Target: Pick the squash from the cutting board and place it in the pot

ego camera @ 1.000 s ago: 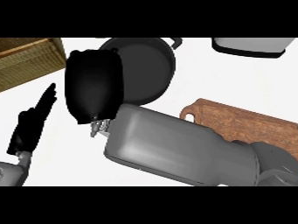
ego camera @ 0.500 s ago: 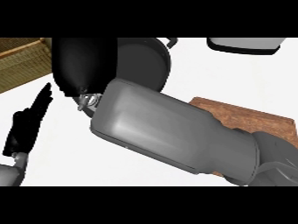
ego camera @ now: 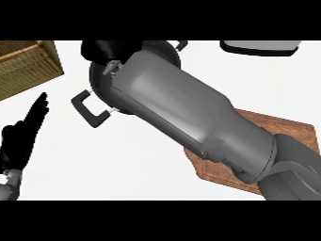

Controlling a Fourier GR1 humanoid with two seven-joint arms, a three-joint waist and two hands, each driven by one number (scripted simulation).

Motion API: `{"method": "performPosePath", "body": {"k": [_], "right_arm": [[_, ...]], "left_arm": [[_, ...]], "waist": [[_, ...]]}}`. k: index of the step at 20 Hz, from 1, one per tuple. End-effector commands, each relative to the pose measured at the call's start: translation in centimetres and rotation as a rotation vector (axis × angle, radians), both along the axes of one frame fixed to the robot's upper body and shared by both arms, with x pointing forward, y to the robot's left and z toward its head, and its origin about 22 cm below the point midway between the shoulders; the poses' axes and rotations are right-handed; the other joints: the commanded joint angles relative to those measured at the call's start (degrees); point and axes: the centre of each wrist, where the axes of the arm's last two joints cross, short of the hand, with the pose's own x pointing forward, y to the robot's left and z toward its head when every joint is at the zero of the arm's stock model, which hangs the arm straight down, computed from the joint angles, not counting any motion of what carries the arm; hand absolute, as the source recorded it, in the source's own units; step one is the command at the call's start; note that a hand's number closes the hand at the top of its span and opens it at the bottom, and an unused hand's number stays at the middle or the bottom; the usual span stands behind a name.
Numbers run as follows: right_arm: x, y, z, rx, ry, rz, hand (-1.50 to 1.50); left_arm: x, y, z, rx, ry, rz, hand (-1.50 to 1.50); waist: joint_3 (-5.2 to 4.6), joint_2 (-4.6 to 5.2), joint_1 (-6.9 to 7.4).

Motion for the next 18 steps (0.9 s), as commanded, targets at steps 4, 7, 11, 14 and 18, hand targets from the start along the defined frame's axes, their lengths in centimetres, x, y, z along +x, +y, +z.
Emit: {"method": "performPosePath", "body": {"k": [4,7,11,14,18], "right_arm": [[3.9,-2.4,-2.5,0.039,0.023,-0.053,1.50],[5.2,-4.0,-4.4,0.003,0.034,-0.085,1.50],[6.4,-5.5,-6.0,-0.116,0.079,-0.087,1.50],[6.8,-5.9,-5.4,0.055,0.104,-0.071,1.50],[7.3,-7.0,-6.2,0.163,0.171,-0.067,-1.50]], "left_arm": [[0.0,-1.3,-0.2,-0.009,-0.011,-0.025,0.00],[0.0,0.0,0.2,0.004,-0.017,-0.004,0.00],[0.8,-1.6,0.4,-0.005,-0.023,-0.016,0.00],[1.4,-1.6,1.6,0.004,-0.040,-0.041,0.00],[0.5,-1.2,0.5,-0.012,-0.029,-0.033,0.00]], "waist": [[0.00,0.70,0.82],[-0.01,0.90,1.18],[-0.01,1.19,1.04],[0.06,1.76,2.30],[0.06,1.76,2.65]]}}
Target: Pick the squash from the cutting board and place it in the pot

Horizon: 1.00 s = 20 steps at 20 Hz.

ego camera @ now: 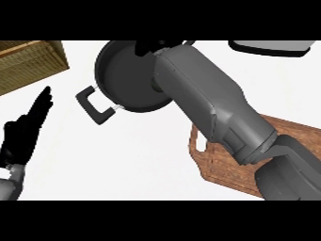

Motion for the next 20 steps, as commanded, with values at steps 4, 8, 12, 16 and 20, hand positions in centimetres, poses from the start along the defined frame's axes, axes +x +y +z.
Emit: {"method": "performPosePath", "body": {"k": [4,8,12,16,20], "right_arm": [[0.7,-1.5,-1.3,0.134,0.038,0.030,-1.50],[0.9,-1.8,-1.4,0.185,-0.039,0.062,-1.50],[0.3,-1.3,-0.1,0.407,-0.262,0.094,-1.50],[0.1,-0.8,2.2,0.574,-0.326,0.096,-1.50],[0.5,-1.7,2.0,0.666,-0.242,0.153,-1.50]], "left_arm": [[-0.3,-0.9,-0.3,-0.002,-0.010,-0.033,0.00],[0.1,-1.2,-0.7,-0.005,-0.005,-0.032,0.00],[0.0,-1.0,0.0,-0.004,0.010,-0.015,0.00],[0.1,-0.1,-0.2,-0.009,0.009,-0.018,0.00],[-1.0,0.6,-0.9,0.006,0.008,0.020,0.00]], "waist": [[0.01,0.25,1.76],[0.01,0.58,1.23],[0.24,-0.14,0.24],[0.06,-0.24,0.89],[0.10,-0.96,-1.18]]}}
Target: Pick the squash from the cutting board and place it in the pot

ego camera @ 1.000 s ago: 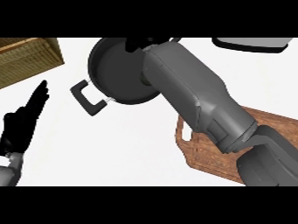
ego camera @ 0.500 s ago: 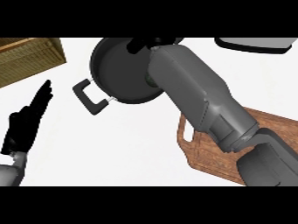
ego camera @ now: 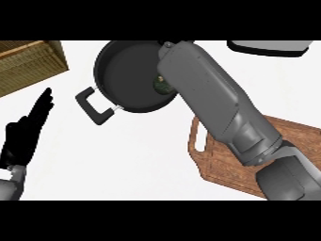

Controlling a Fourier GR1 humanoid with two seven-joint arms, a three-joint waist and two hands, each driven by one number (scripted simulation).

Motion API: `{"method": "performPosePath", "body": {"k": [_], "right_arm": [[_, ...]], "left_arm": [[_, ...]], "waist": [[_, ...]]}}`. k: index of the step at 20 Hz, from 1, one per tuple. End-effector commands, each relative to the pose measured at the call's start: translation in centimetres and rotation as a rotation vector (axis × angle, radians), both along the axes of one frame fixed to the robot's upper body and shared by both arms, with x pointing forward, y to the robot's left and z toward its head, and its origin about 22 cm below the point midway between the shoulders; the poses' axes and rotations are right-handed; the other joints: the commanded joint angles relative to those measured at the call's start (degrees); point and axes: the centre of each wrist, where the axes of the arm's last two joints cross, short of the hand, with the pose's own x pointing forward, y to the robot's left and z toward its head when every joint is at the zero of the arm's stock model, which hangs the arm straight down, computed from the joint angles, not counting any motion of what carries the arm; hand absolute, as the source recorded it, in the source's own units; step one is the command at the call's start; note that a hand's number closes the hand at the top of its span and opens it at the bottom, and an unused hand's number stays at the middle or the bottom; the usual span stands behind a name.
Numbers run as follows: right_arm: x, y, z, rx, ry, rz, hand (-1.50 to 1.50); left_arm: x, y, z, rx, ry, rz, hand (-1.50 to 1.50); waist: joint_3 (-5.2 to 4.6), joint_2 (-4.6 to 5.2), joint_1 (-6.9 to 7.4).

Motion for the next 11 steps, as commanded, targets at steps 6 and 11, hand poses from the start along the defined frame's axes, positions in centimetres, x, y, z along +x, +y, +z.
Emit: {"method": "performPosePath", "body": {"k": [6,11], "right_arm": [[-0.4,-1.7,-2.5,0.172,0.048,0.175,-1.50],[-1.5,-3.2,-5.7,0.223,0.033,0.182,-1.50]], "left_arm": [[-0.9,2.1,-0.3,0.014,0.021,0.070,0.00],[-2.7,0.9,-2.2,-0.013,0.041,0.104,0.00]], "waist": [[0.01,-1.58,-4.07],[0.02,-2.10,-5.97]]}}
